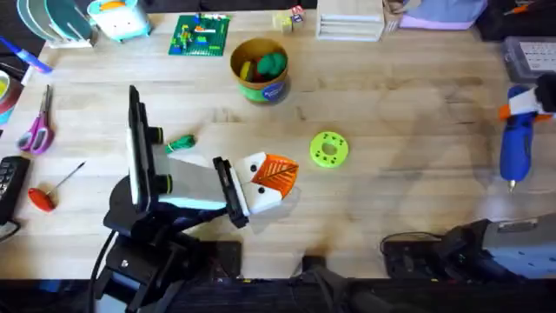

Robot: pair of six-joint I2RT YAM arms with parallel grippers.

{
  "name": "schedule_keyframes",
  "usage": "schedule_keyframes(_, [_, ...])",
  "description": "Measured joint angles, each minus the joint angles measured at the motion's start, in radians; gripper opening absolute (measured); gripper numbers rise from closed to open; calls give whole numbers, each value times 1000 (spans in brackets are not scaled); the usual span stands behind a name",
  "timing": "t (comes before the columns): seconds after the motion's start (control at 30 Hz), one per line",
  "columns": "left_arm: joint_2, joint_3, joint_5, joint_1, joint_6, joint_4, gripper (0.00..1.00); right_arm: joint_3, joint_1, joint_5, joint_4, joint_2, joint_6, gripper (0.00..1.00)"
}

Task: Pick up the gripper from the table and insert it into the empty holder that is missing its gripper. Then pick up a screw, insert it into the mounting hole, and use the screwdriver to tighten it. Finally, clean up the table by picking up the vegetable and placing it into the bucket.

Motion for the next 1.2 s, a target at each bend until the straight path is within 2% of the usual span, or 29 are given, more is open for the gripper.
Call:
schedule_keyframes(0.2, [0,0,0,0,0,0,16,0,9,-101,35,-199,103,28])
schedule_keyframes(0.3, [0,0,0,0,0,0,16,0,40,-150,44,-305,148,28])
schedule_keyframes(0.43, [0,0,0,0,0,0,16,0,135,-215,51,-443,200,28])
schedule_keyframes(0.63, [0,0,0,0,0,0,16,-20,331,-274,73,-624,242,28])
schedule_keyframes(0.77, [0,0,0,0,0,0,16,-118,404,-309,154,-745,284,28])
schedule_keyframes(0.93, [0,0,0,0,0,0,16,-327,500,-408,399,-889,385,28])
schedule_keyframes(1.07, [0,0,-1,0,0,0,16,-456,632,-486,618,-951,488,28])
schedule_keyframes(1.2, [0,0,-5,0,0,0,16,-510,796,-524,786,-954,571,28])
